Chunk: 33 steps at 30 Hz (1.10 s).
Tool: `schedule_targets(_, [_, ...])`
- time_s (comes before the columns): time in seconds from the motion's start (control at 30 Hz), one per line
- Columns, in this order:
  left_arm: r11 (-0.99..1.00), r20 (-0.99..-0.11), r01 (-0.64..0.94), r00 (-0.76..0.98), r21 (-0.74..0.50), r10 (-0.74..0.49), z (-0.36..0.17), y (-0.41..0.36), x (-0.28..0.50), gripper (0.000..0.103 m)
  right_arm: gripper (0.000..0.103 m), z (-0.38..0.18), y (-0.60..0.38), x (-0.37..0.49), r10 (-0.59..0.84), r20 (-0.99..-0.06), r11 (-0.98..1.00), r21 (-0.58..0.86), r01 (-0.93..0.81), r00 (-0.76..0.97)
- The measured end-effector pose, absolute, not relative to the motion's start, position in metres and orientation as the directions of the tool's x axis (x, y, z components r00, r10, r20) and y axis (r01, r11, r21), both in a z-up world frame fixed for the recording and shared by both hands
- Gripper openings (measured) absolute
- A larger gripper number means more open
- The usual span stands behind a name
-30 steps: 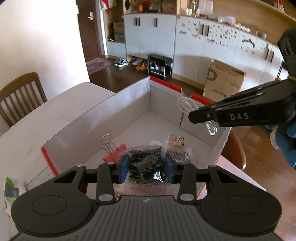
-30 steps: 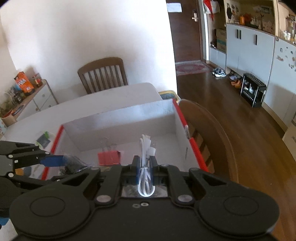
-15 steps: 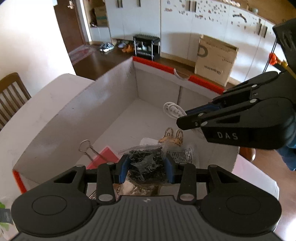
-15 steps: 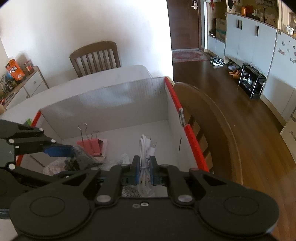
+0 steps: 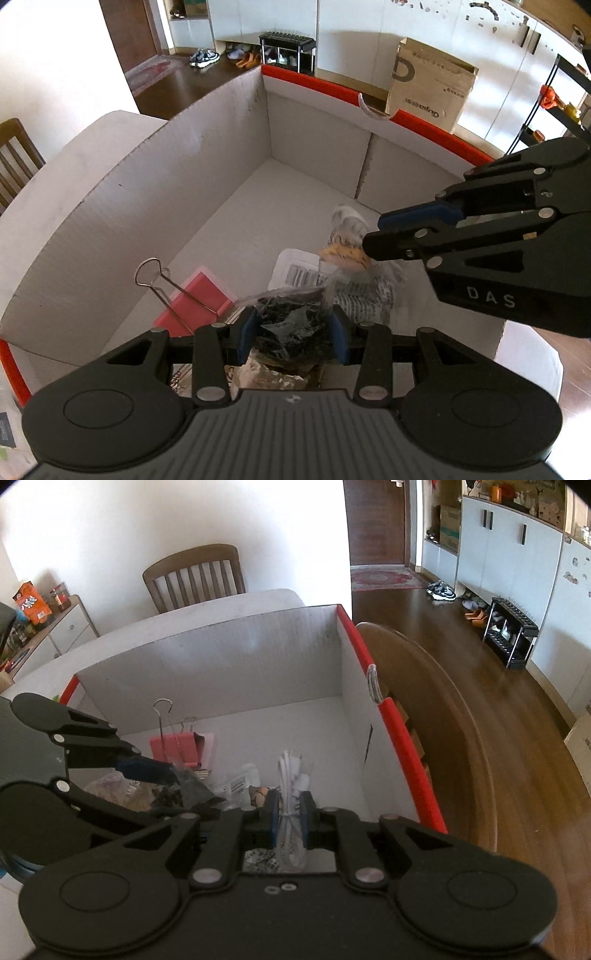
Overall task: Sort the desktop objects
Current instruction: 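Open the left tool over the box while right tool releases the cable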
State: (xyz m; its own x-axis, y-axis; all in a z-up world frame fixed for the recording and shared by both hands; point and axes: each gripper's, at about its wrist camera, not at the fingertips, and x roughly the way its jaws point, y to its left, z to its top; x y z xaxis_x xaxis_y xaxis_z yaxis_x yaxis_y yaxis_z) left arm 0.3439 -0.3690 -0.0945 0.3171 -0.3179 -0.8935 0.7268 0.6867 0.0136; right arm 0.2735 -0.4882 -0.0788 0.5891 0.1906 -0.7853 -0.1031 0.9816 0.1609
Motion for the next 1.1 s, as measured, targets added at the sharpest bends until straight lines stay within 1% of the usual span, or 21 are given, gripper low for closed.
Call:
schedule_targets(0.07, [0.686,-0.895,0.728,0.313,0.011,-0.319,-0.095,-0.369,0.343,0.042,0.015,-0.079,-0.488,0.274,0.194,-0.788,0.981,0.16,-0.109,0.585])
schedule_targets(0.1, [0.686,-0.894,0.728,0.312,0.008,-0.322,-0.095,-0.368,0.342,0.045,0.016,-0.079,-0.488,0.275,0.193,-0.788,0.981,0.159,-0.109,0.584])
schedule_targets(0.17, [0.685,-0.891,0.728,0.311,0.0,-0.331,-0.094,-0.366,0.341,0.055,0.018,-0.079,-0.487,0.275,0.194,-0.789,0.981,0.16,-0.11,0.584])
schedule_targets(0.2, [0.687,-0.889,0.726,0.314,-0.001,-0.333,-0.093,-0.365,0.341,0.062,0.019,-0.079,-0.488,0.275,0.194,-0.789,0.981,0.16,-0.111,0.583])
schedule_targets(0.23, [0.69,-0.887,0.723,0.317,-0.003,-0.335,-0.092,-0.363,0.34,0.064,0.02,-0.079,-0.488,0.275,0.193,-0.789,0.981,0.159,-0.111,0.583])
schedule_targets(0.4, [0.712,-0.88,0.702,0.327,-0.017,-0.343,-0.089,-0.354,0.337,0.065,0.022,-0.076,-0.49,0.273,0.192,-0.788,0.981,0.161,-0.106,0.585])
schedule_targets(0.53, [0.731,-0.857,0.682,0.36,-0.027,-0.368,-0.075,-0.343,0.33,0.065,0.03,-0.071,-0.492,0.27,0.199,-0.78,0.98,0.17,-0.106,0.594])
schedule_targets(0.77, [0.781,-0.796,0.622,0.447,-0.051,-0.408,-0.048,-0.32,0.315,0.065,0.033,-0.058,-0.493,0.26,0.231,-0.762,0.973,0.188,-0.135,0.605])
schedule_targets(0.9, [0.808,-0.758,0.585,0.497,-0.068,-0.423,-0.031,-0.3,0.3,0.065,0.045,-0.051,-0.491,0.253,0.256,-0.75,0.967,0.196,-0.165,0.61])
schedule_targets(1.0, [0.825,-0.728,0.562,0.544,-0.055,-0.418,-0.02,-0.291,0.289,0.065,0.046,-0.046,-0.483,0.248,0.26,-0.74,0.965,0.183,-0.185,0.621])
schedule_targets(1.07, [0.837,-0.708,0.544,0.57,-0.055,-0.417,-0.013,-0.283,0.281,0.065,0.051,-0.042,-0.479,0.244,0.266,-0.731,0.964,0.183,-0.195,0.629])
schedule_targets(1.1, [0.842,-0.7,0.537,0.579,-0.059,-0.418,-0.01,-0.279,0.277,0.065,0.056,-0.04,-0.476,0.242,0.27,-0.725,0.963,0.185,-0.198,0.633])
